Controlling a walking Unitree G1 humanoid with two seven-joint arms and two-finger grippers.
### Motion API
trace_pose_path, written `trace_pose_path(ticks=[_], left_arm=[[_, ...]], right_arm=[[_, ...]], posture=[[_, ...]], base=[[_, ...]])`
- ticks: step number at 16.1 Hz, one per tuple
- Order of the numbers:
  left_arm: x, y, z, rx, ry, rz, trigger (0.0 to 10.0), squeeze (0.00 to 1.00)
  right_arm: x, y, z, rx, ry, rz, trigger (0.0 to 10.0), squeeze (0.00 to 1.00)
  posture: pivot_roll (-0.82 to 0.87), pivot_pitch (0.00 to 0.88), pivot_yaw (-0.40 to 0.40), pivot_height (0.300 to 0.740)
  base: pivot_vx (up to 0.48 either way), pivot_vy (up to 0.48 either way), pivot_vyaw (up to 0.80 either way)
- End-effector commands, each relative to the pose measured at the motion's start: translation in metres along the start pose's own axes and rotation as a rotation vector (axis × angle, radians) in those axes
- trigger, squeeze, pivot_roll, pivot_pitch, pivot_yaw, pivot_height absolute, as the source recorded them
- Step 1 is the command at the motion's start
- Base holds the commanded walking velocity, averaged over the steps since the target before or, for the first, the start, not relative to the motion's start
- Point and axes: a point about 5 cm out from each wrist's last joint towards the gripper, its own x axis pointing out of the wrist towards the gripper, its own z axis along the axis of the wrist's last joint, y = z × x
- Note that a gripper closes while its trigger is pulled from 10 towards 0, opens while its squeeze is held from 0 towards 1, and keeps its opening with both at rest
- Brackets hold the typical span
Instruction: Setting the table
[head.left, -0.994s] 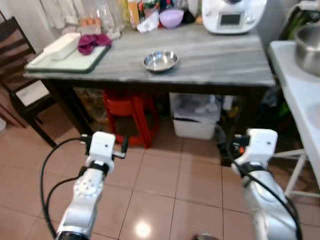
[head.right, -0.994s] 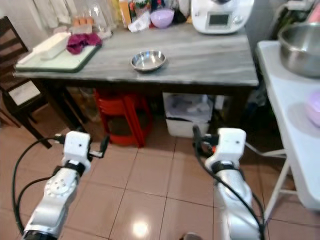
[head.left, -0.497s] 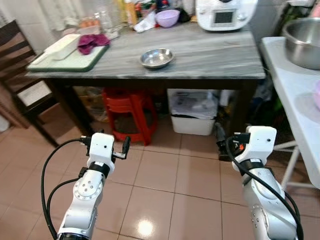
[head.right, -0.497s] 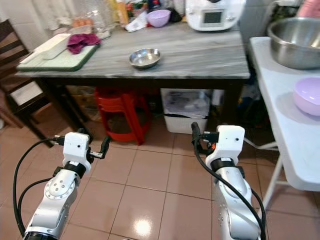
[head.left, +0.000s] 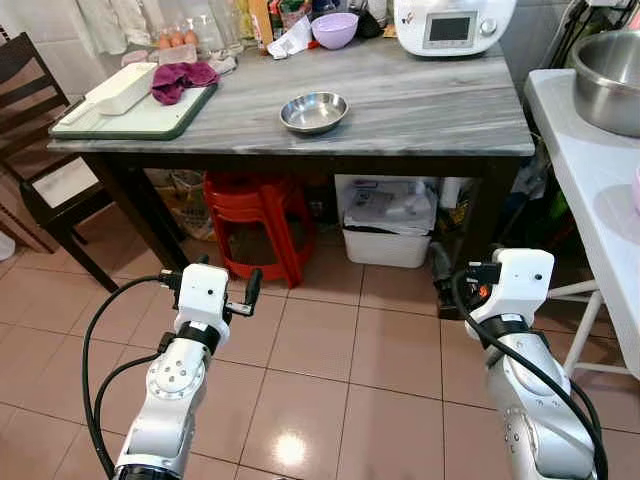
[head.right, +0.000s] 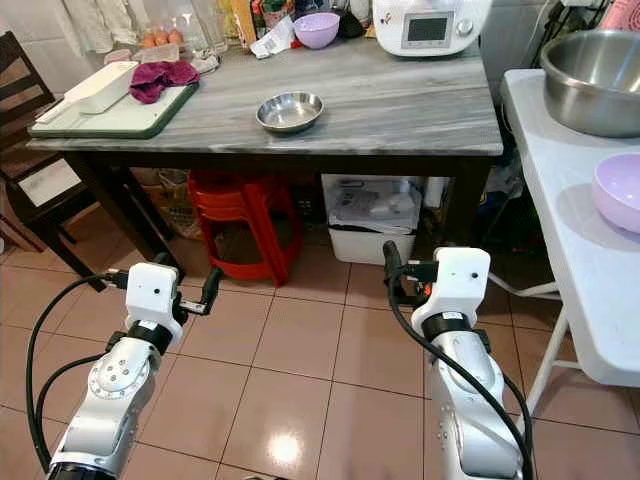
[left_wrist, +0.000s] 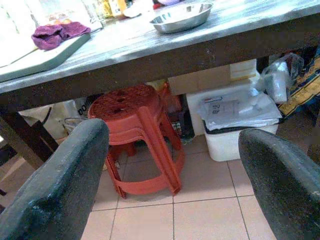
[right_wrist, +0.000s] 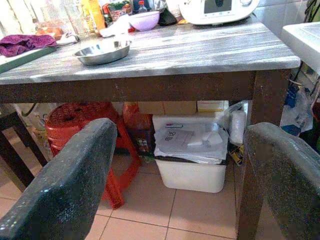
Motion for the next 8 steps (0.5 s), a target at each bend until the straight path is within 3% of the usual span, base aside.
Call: trace_pose_path(ticks=[1, 8], left_arm=[[-0.0004, 0.0057, -0.0010, 0.004, 0.006, 0.014, 10.0, 0.00], [-0.0004, 0.0057, -0.0010, 0.004, 0.006, 0.014, 10.0, 0.00]], right_arm=[[0.0012, 0.0036, -0.0001, 0.003, -0.001, 0.014, 10.0, 0.00], [0.0012, 0.0036, -0.0001, 0.003, -0.001, 0.014, 10.0, 0.00]], posture=[[-0.14, 0.091, 0.132, 0.740], [-0.14, 0.091, 0.132, 0.740]], base=[[0.000, 0.000, 0.00], [0.000, 0.000, 0.00]])
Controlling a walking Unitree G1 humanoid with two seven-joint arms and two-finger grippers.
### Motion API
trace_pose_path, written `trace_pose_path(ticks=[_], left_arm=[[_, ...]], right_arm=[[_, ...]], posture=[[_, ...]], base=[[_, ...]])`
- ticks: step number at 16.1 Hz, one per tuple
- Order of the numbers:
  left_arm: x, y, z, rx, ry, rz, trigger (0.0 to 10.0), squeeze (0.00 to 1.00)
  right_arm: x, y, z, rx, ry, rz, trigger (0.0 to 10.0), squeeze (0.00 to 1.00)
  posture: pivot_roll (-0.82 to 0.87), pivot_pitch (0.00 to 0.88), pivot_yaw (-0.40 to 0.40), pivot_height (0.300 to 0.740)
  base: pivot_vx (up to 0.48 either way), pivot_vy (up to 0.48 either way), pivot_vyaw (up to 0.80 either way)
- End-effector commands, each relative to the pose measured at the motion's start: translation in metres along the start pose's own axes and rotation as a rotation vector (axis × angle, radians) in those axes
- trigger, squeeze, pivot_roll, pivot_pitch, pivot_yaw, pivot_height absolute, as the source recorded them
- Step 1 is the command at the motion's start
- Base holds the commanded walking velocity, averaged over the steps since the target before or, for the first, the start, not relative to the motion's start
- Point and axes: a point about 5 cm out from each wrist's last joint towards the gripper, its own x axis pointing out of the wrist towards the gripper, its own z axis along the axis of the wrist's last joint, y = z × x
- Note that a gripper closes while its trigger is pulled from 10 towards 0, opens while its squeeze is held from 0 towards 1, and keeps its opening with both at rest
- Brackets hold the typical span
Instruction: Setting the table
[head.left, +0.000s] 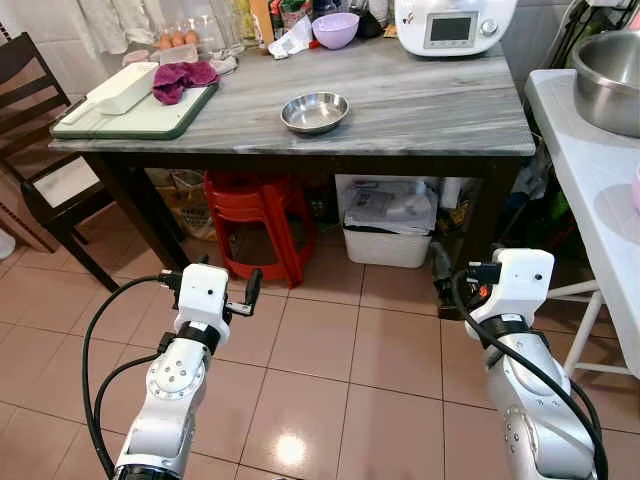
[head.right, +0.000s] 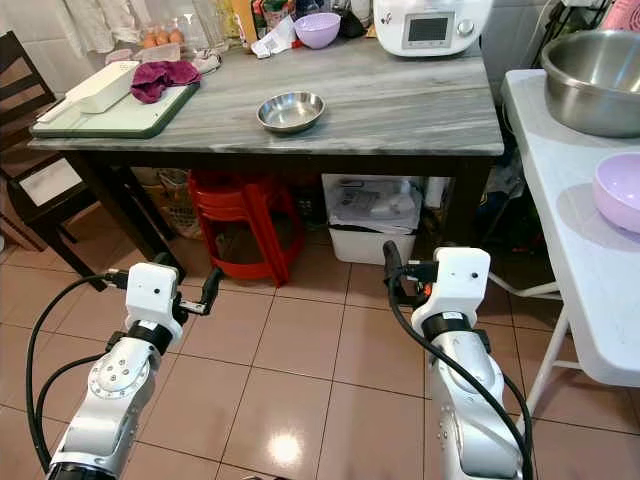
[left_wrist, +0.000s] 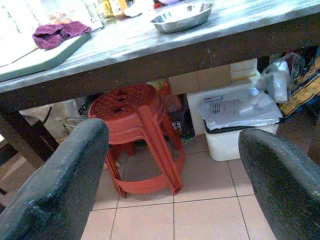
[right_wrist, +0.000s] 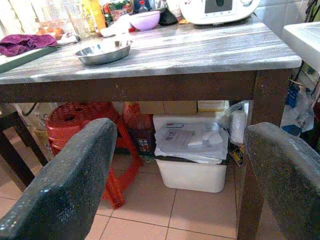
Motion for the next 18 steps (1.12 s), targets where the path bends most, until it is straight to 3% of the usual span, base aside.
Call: trace_pose_path(ticks=[1, 16, 17, 18], left_arm=[[0.000, 0.006, -0.001, 0.004, 0.006, 0.014, 10.0, 0.00], [0.000, 0.006, -0.001, 0.004, 0.006, 0.014, 10.0, 0.00], [0.000, 0.006, -0.001, 0.004, 0.002, 0.015, 10.0, 0.00], [0.004, -0.022, -0.007, -0.094, -0.003, -0.028, 10.0, 0.00]], right_arm=[[0.001, 0.004, 0.000, 0.003, -0.001, 0.014, 10.0, 0.00], [0.001, 0.004, 0.000, 0.003, -0.001, 0.014, 10.0, 0.00], [0.001, 0.003, -0.001, 0.001, 0.001, 0.013, 10.0, 0.00], [-0.012, -0.021, -0.033, 0.012, 0.152, -0.186, 10.0, 0.00]], posture=[[-0.14, 0.091, 0.132, 0.740], [-0.14, 0.091, 0.132, 0.740], [0.00, 0.000, 0.000, 0.740], [-0.24, 0.041, 0.073, 0.740]], base=[[0.000, 0.000, 0.00], [0.000, 0.000, 0.00], [0.000, 0.000, 0.00], [0.000, 0.000, 0.00]])
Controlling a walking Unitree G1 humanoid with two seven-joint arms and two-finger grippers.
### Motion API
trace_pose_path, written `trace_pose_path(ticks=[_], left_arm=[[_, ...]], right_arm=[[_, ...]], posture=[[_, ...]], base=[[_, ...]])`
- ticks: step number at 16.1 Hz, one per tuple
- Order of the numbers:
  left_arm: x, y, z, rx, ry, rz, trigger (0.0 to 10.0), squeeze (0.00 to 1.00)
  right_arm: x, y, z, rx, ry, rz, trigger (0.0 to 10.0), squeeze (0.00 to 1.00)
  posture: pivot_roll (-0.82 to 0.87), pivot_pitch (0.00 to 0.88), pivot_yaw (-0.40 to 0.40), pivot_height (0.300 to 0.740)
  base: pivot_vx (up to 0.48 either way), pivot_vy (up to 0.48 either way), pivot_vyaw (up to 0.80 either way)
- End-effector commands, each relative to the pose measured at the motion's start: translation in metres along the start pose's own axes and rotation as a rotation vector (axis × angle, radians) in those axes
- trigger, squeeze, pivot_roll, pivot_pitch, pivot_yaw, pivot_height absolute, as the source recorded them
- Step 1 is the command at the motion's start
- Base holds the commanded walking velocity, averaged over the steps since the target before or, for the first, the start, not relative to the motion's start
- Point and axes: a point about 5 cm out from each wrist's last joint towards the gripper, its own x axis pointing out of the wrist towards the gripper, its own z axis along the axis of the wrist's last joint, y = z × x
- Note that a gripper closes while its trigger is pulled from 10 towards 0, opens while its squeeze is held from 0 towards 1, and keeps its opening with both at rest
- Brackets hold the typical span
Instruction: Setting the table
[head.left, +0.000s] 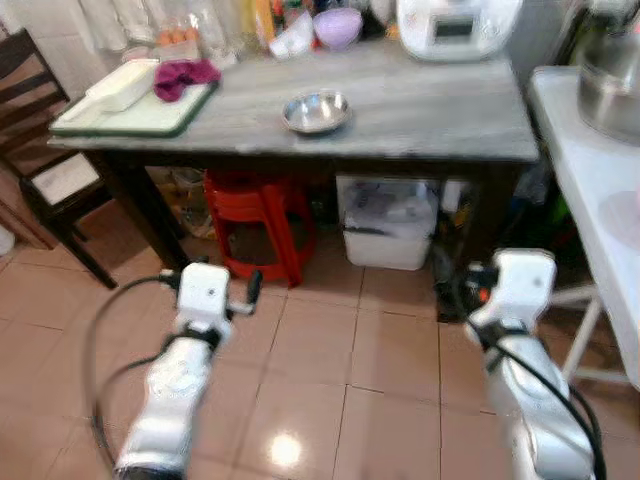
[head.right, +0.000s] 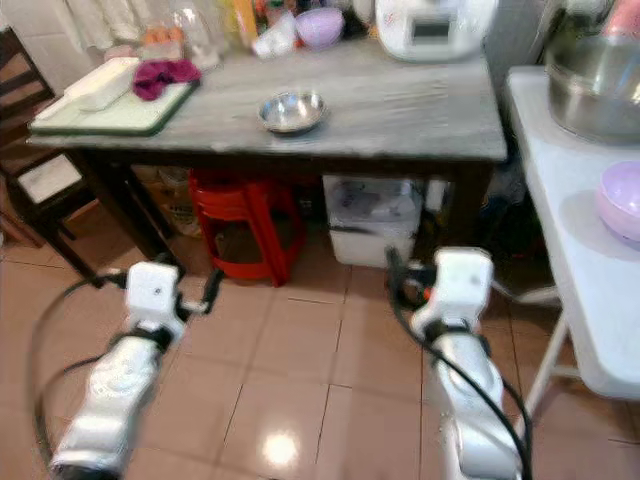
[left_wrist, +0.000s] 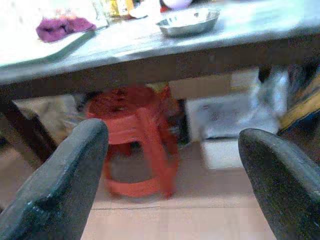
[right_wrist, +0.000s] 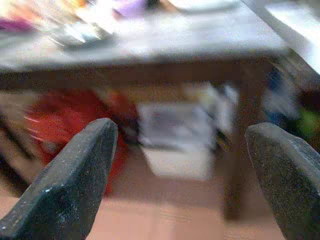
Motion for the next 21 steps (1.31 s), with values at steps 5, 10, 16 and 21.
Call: trace_pose_path(ticks=[5, 10, 16, 21], left_arm=[[0.002, -0.005, -0.009, -0.033, 0.028, -0.005, 10.0, 0.00], [0.004, -0.002, -0.006, -0.025, 0.010, 0.003, 10.0, 0.00], [0.006, -0.004, -0.004, -0.037, -0.002, -0.011, 10.0, 0.00], [0.011, -0.003, -0.002, -0.045, -0.006, -0.011, 10.0, 0.00]], right_arm=[[-0.004, -0.007, -0.011, -0.018, 0.055, -0.024, 10.0, 0.00], [-0.001, 0.001, -0.002, -0.041, -0.002, -0.010, 10.0, 0.00], [-0.001, 0.004, -0.001, -0.046, -0.001, 0.006, 10.0, 0.00], [0.004, 0.005, 0.004, -0.042, -0.022, 0.013, 10.0, 0.00]], posture=[[-0.25, 0.049, 0.071, 0.740], [-0.24, 0.055, 0.078, 0.740], [-0.24, 0.069, 0.075, 0.740], [-0.24, 0.064, 0.078, 0.740]], base=[[0.000, 0.000, 0.00], [0.000, 0.000, 0.00], [0.000, -0.040, -0.17], [0.000, -0.318, -0.09]])
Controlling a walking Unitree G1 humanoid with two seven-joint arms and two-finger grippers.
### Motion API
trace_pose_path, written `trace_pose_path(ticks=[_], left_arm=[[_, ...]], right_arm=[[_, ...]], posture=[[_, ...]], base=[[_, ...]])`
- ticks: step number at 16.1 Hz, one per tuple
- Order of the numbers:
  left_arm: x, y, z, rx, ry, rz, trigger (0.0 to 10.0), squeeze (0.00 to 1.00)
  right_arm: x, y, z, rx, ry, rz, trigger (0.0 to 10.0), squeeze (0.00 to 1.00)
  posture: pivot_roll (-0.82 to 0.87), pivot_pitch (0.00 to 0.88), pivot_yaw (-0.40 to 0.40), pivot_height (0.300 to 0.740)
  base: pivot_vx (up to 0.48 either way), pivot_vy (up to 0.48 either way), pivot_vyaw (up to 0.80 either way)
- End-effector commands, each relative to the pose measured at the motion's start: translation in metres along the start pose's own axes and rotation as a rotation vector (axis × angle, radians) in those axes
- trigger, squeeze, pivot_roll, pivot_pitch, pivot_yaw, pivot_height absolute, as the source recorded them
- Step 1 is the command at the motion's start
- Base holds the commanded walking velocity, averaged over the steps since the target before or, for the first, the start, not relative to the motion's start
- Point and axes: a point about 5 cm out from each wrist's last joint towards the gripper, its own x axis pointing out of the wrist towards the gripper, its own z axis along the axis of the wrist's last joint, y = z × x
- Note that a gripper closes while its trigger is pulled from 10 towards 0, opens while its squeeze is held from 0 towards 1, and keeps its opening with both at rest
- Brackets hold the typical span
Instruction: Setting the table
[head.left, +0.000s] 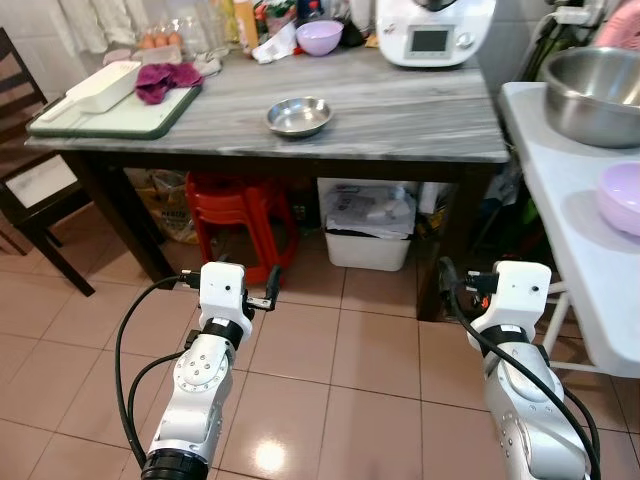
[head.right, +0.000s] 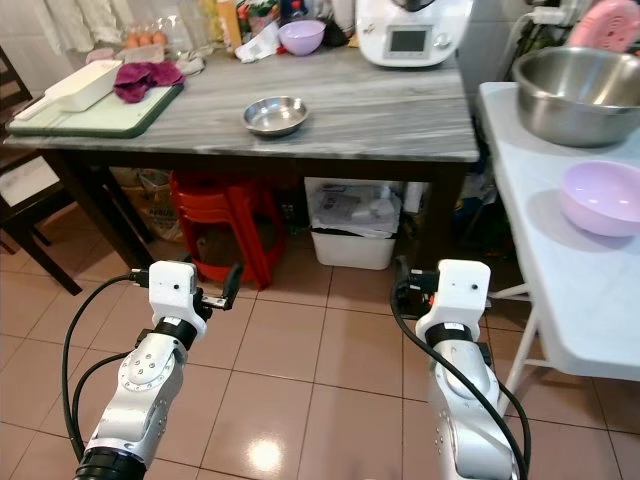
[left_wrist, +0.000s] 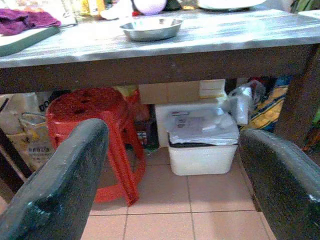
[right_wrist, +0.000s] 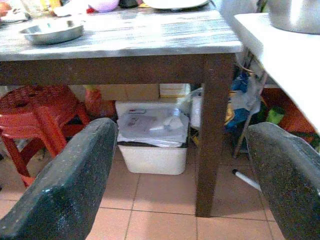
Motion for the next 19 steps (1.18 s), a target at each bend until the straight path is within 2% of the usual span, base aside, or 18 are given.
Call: trace_pose_path(ticks=[1, 2, 11, 15, 19], left_arm=[[0.0010, 0.0025, 0.0014, 0.001, -0.006, -0.003, 10.0, 0.00], [0.0010, 0.0023, 0.0013, 0.000, -0.006, -0.005, 10.0, 0.00], [0.0017, 0.0032, 0.0021, 0.006, -0.004, -0.018, 10.0, 0.00], [0.0038, 0.0019, 0.0026, 0.002, -0.004, -0.021, 10.0, 0.00], [0.0038, 0.0014, 0.0025, 0.002, -0.005, -0.020, 10.0, 0.00]], right_arm=[[0.0003, 0.0000, 0.0023, 0.000, -0.015, -0.005, 10.0, 0.00], [0.0004, -0.0021, 0.0064, 0.005, -0.040, -0.024, 10.0, 0.00], [0.0020, 0.0027, 0.0040, 0.026, -0.032, -0.011, 10.0, 0.00], [0.0059, -0.0045, 0.0102, 0.014, -0.059, -0.041, 10.0, 0.00], [0.0072, -0.0029, 0.0095, 0.000, -0.053, -0.043, 10.0, 0.00]], posture=[[-0.24, 0.063, 0.079, 0.740], [-0.24, 0.066, 0.081, 0.740], [-0.23, 0.069, 0.093, 0.740], [-0.23, 0.068, 0.088, 0.740], [-0.23, 0.065, 0.086, 0.740]], base=[[0.000, -0.319, 0.00], [0.000, -0.319, 0.00], [0.000, -0.447, 0.00], [0.000, -0.480, 0.00], [0.000, -0.409, 0.00]])
